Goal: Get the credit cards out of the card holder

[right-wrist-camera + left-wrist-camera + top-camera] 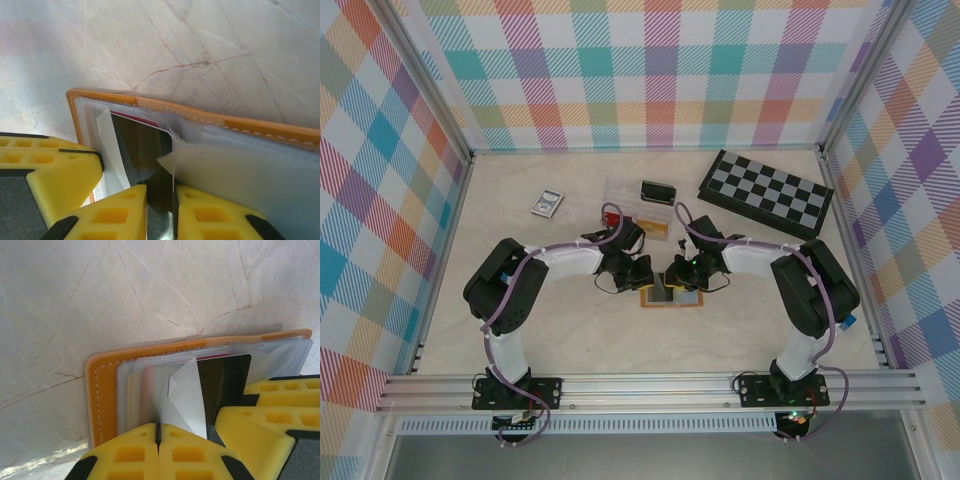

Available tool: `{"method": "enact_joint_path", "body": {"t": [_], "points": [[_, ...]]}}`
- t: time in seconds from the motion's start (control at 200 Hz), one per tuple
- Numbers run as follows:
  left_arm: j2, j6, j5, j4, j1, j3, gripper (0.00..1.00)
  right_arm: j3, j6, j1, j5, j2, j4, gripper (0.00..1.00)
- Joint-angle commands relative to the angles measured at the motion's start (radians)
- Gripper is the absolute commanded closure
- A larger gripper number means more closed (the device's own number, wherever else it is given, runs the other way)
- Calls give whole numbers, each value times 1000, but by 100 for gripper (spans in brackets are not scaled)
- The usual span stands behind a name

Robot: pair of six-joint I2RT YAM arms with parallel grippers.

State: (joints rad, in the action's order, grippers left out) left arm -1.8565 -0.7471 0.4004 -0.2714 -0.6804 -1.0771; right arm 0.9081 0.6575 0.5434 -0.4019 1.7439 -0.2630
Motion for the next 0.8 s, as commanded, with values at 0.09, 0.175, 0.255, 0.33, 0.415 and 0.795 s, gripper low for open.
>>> {"method": "enact_joint_path", "body": {"t": [0.09, 0.175, 0.255, 0.33, 0.415, 0.795], "points": [[-40, -9, -57, -82, -8, 50, 98, -17, -20, -8, 63, -20, -45, 85], [-39, -7, -61, -89, -8, 51, 98, -20, -32, -13, 103, -48, -77, 86], [-40, -4, -67, -95, -8, 48, 98, -23, -45, -18, 143, -79, -110, 88], [-39, -2, -69, -99, -8, 45, 98, -31, -62, -20, 180, -108, -134, 91], [-33, -4, -66, -100, -8, 39, 98, -47, -74, -27, 201, -146, -144, 93], [111, 0, -78, -177, -4, -81, 54, -89, -125, -68, 57, -406, -65, 100]]}}
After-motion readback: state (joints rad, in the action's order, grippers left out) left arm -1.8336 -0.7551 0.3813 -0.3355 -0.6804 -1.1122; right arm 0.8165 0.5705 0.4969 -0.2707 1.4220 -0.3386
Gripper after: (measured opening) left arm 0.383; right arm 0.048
